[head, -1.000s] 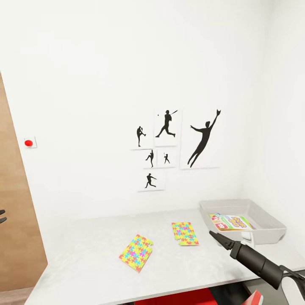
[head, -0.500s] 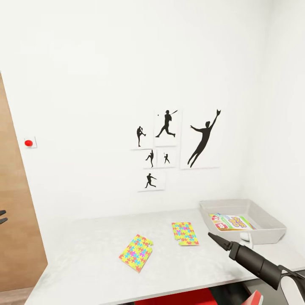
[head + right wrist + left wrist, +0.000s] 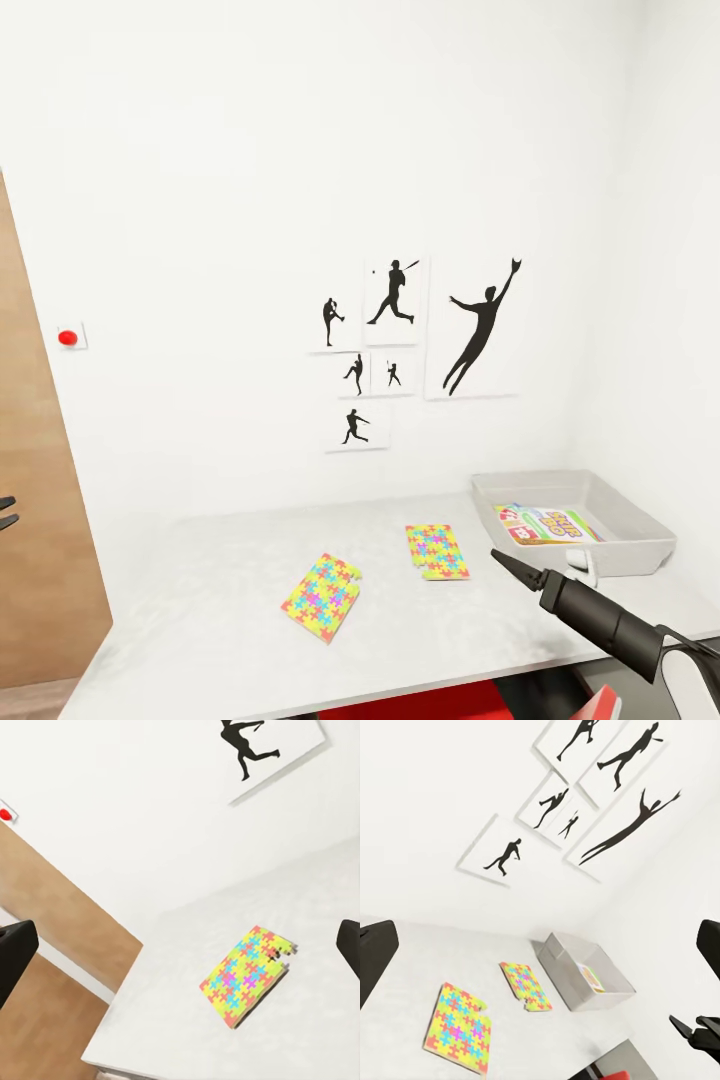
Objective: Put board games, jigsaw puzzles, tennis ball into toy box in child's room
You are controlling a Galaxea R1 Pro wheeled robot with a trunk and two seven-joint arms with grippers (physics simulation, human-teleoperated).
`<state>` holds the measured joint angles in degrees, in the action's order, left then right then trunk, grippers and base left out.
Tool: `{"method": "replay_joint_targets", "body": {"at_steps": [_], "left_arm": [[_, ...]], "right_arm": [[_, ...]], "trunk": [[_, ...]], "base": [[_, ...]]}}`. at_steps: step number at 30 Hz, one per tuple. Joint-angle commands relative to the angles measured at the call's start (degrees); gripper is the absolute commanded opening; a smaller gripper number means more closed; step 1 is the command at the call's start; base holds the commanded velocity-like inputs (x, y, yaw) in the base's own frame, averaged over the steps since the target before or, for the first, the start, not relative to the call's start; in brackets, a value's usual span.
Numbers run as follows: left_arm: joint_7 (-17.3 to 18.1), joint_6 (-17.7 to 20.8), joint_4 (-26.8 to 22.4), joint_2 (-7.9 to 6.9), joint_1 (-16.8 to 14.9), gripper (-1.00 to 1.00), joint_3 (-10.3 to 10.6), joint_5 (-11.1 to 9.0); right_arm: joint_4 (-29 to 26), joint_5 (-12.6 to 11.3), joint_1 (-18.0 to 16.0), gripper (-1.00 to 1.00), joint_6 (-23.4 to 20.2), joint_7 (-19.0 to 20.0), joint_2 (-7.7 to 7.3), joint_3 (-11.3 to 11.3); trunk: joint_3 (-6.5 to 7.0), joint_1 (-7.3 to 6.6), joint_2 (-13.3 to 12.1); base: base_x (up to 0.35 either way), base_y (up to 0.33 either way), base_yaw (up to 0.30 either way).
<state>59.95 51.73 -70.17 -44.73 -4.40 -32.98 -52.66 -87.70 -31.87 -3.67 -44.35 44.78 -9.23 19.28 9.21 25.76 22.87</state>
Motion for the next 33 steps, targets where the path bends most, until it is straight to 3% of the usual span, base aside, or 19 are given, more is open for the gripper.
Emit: {"method": "replay_joint_targets", "body": {"at_steps": [1, 7, 15, 33], "left_arm": [[0.1, 0.3, 0.0, -0.01, 0.0, 1.00, 0.0, -0.1], [0.1, 0.3, 0.0, -0.01, 0.0, 1.00, 0.1, -0.1], [0.1, 0.3, 0.0, -0.01, 0.0, 1.00, 0.1, -0.1], [0.1, 0.2, 0.1, -0.01, -0.1, 1.00, 0.1, -0.1]], "right_arm": [[0.0, -0.1, 0.0, 1.00, -0.3, 0.1, -0.01, 0.1], [0.0, -0.1, 0.0, 1.00, -0.3, 0.1, -0.01, 0.1], [0.0, -0.1, 0.0, 1.00, -0.3, 0.0, -0.02, 0.1], [0.0, -0.1, -0.2, 1.00, -0.9, -0.1, 0.00, -0.2]], "trunk": [[-0.03, 0.02, 0.0], [-0.03, 0.02, 0.0], [-0.10, 0.02, 0.0], [-0.85, 0.02, 0.0]], "base": [[0.000, 0.026, 0.000], [0.000, 0.043, 0.040], [0.000, 0.045, 0.216], [0.000, 0.196, 0.252]]}}
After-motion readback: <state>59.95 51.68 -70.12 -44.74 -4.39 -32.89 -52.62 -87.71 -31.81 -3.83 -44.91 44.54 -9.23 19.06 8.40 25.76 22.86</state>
